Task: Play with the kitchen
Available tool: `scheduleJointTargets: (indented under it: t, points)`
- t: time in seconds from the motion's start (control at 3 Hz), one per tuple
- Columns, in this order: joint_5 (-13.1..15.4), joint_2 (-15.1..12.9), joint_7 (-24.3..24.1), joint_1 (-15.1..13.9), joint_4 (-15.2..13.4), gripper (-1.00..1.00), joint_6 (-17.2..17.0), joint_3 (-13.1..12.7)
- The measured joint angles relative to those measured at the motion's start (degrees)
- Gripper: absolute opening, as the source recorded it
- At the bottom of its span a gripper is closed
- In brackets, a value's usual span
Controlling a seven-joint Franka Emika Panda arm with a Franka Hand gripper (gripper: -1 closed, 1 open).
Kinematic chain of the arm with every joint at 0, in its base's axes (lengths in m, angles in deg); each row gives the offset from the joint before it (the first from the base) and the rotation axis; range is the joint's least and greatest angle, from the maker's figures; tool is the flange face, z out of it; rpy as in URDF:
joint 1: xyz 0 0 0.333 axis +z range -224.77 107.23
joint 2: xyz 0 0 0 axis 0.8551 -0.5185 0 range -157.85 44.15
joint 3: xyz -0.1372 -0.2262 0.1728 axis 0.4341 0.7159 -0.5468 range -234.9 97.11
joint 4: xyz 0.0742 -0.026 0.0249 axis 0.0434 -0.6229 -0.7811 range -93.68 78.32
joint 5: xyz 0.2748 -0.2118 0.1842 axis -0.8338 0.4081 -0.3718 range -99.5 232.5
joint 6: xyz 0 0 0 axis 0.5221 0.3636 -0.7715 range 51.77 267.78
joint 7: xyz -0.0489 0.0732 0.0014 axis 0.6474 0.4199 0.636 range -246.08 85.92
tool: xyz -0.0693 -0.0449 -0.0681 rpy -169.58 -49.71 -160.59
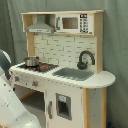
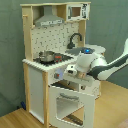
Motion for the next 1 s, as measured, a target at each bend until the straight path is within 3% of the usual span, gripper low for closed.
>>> scheduleJointTargets:
  t: [0.67,1.0]
  points:
    - [9.3,0.0,-5.8,1.3,1.8,1.00,-2.9,1.2]
    - [14.5,0.0,-8.3,2.6,2.1,1.00,-4.5,3.0]
